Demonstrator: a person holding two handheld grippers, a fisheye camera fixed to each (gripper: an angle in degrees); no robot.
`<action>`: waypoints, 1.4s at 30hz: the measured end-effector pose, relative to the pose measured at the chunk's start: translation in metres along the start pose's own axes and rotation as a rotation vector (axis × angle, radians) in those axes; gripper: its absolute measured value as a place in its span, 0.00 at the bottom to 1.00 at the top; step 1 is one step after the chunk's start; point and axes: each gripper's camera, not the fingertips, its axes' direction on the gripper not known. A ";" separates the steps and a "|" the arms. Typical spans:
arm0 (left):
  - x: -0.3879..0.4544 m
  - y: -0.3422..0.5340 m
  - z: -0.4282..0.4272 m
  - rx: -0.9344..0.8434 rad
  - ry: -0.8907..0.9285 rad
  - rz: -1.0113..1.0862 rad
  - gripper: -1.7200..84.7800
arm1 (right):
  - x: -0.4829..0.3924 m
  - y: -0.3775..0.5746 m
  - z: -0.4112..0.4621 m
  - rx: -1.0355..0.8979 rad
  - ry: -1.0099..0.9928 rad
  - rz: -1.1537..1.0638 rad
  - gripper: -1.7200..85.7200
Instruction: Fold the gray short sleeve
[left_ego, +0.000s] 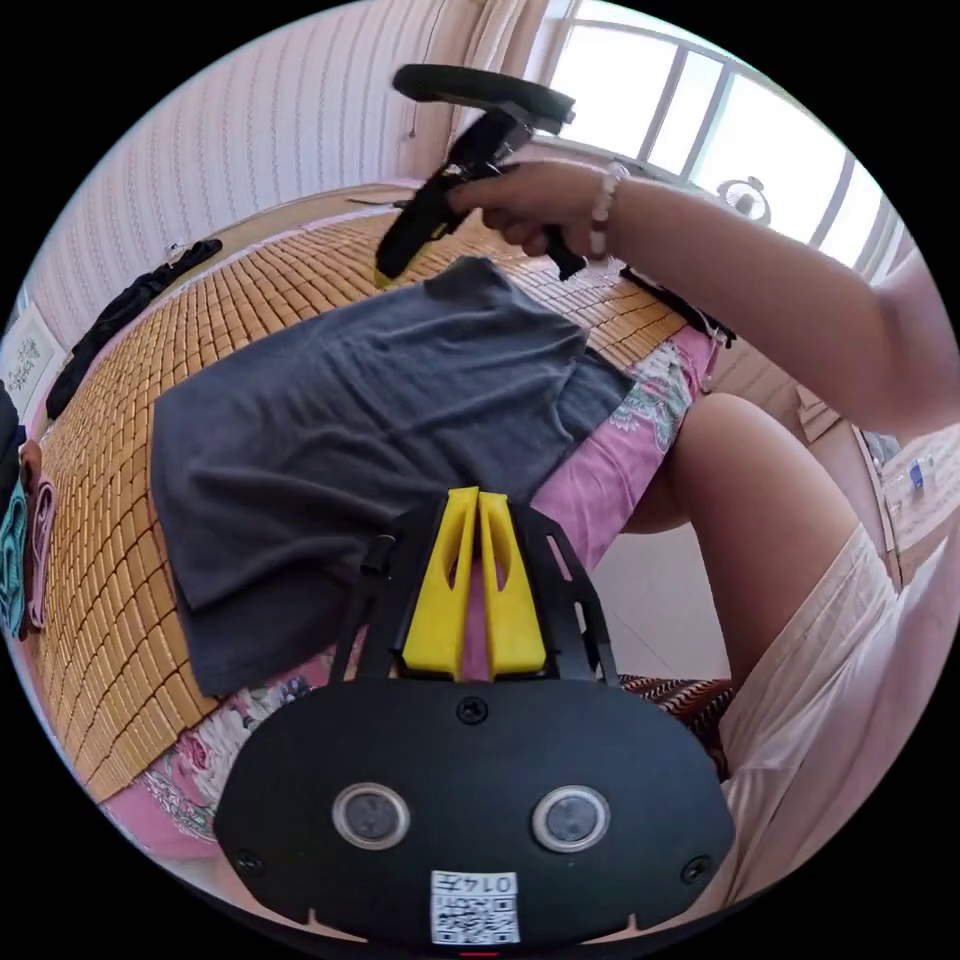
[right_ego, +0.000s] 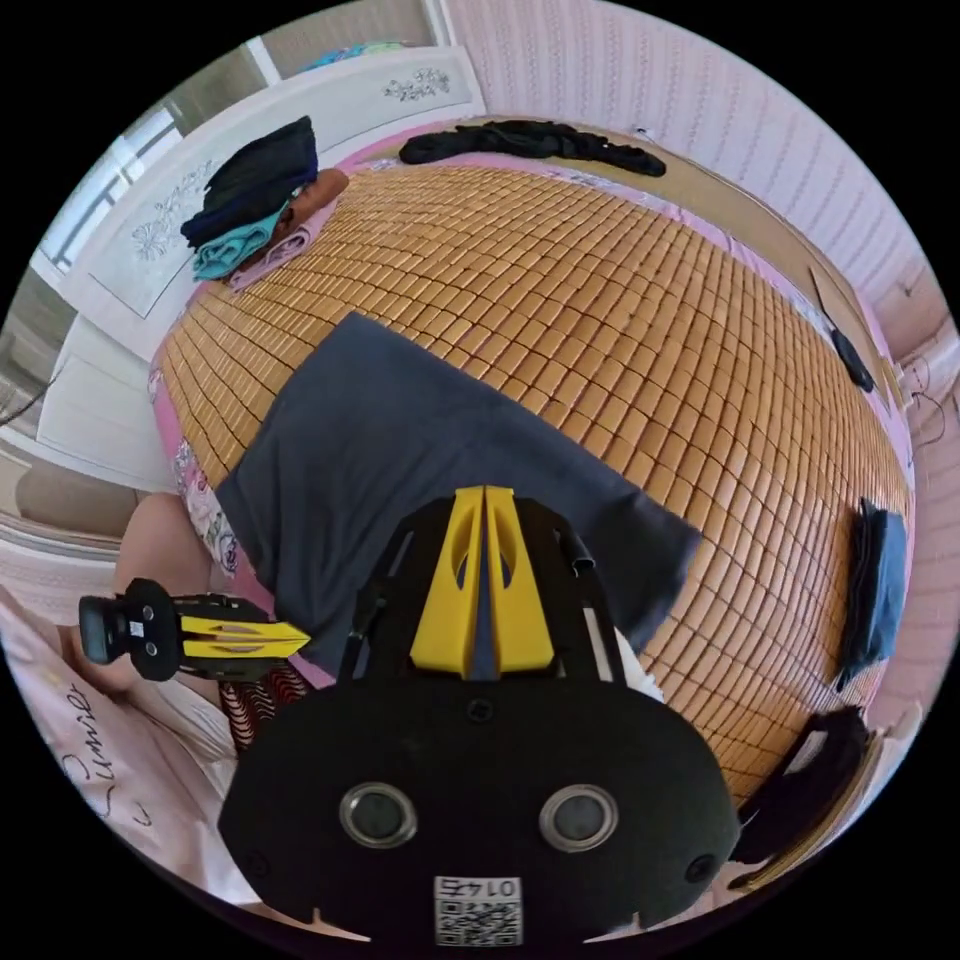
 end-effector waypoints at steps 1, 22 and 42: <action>0.006 -0.001 -0.007 0.063 0.014 0.029 0.06 | 0.022 0.036 -0.012 0.019 -0.002 0.087 0.03; 0.097 -0.105 0.088 0.046 0.075 0.307 0.15 | 0.178 0.281 -0.032 0.100 -0.507 0.413 0.03; 0.108 -0.086 0.042 0.092 0.179 0.445 0.01 | 0.327 0.348 0.022 0.520 -0.834 0.815 0.12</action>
